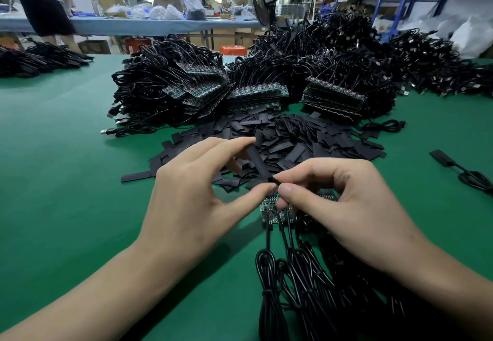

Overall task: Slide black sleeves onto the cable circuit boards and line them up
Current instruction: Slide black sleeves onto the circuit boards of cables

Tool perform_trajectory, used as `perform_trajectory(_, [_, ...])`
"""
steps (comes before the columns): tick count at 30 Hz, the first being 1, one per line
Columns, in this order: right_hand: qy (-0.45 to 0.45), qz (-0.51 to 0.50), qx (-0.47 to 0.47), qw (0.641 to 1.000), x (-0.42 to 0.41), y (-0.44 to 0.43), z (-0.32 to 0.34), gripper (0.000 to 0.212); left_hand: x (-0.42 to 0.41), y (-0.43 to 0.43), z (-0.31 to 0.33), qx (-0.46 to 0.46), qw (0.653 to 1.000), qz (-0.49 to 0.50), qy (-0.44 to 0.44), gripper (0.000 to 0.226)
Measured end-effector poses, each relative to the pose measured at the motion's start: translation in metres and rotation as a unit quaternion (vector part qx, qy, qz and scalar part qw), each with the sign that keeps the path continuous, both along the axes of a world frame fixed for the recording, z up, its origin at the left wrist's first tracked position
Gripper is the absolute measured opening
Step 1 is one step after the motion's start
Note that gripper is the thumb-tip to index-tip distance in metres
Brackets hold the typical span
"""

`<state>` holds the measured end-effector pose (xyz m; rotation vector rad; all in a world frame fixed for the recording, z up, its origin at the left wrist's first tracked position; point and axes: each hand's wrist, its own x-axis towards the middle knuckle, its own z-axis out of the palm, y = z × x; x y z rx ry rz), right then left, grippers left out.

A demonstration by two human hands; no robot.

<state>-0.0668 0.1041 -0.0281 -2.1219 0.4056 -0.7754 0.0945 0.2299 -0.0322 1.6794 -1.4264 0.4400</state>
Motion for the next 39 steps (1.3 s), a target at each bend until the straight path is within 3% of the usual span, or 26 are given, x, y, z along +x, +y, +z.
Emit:
perform_trajectory(10, [0.012, -0.016, -0.014, 1.000, 0.000, 0.006, 0.001, 0.011, 0.001, -0.004, -0.001, 0.002, 0.999, 0.003, 0.043, 0.048])
perform_trajectory(13, [-0.008, -0.052, -0.037, 0.998, -0.001, 0.001, 0.007, 0.013, 0.002, -0.005, -0.004, 0.040, 0.996, -0.010, 0.076, 0.061])
perform_trajectory(15, [0.002, -0.119, -0.106, 0.987, -0.007, -0.018, 0.016, 0.013, 0.004, -0.006, -0.008, 0.103, 0.992, -0.012, 0.069, 0.064])
perform_trajectory(18, [0.119, -0.263, -0.260, 0.922, -0.024, -0.069, 0.029, 0.011, 0.004, -0.006, -0.013, 0.206, 0.979, 0.003, 0.000, 0.061])
perform_trajectory(20, [0.215, -0.344, -0.295, 0.865, -0.042, -0.110, 0.028, 0.009, 0.004, -0.007, -0.015, 0.235, 0.972, 0.009, -0.020, 0.065])
perform_trajectory(22, [0.287, -0.398, -0.279, 0.826, -0.062, -0.146, 0.021, 0.007, 0.005, -0.007, -0.016, 0.244, 0.970, 0.001, -0.013, 0.067])
perform_trajectory(26, [0.377, -0.453, -0.181, 0.787, -0.091, -0.186, 0.008, 0.026, 0.003, -0.008, -0.016, 0.203, 0.976, -0.035, 0.073, 0.052])
perform_trajectory(29, [0.400, -0.455, -0.176, 0.776, -0.092, -0.186, 0.006, 0.010, -0.001, -0.008, -0.015, 0.157, 0.970, -0.067, 0.170, 0.037])
perform_trajectory(31, [0.329, -0.438, -0.235, 0.803, -0.080, -0.173, 0.013, 0.012, -0.004, -0.009, -0.014, 0.147, 0.950, -0.100, 0.257, 0.028])
perform_trajectory(33, [0.185, -0.356, -0.264, 0.877, -0.056, -0.138, 0.024, 0.011, -0.005, -0.009, -0.012, 0.141, 0.919, -0.140, 0.339, 0.027])
perform_trajectory(35, [0.092, -0.209, -0.198, 0.953, -0.028, -0.089, 0.031, 0.014, -0.005, -0.008, -0.010, 0.132, 0.903, -0.160, 0.375, 0.031])
perform_trajectory(37, [0.099, -0.075, -0.120, 0.985, -0.007, -0.051, 0.026, 0.018, -0.004, -0.008, -0.008, 0.122, 0.900, -0.169, 0.384, 0.033])
perform_trajectory(39, [0.126, -0.006, -0.103, 0.987, 0.003, -0.030, 0.018, 0.019, -0.004, -0.008, -0.006, 0.109, 0.900, -0.179, 0.382, 0.034])
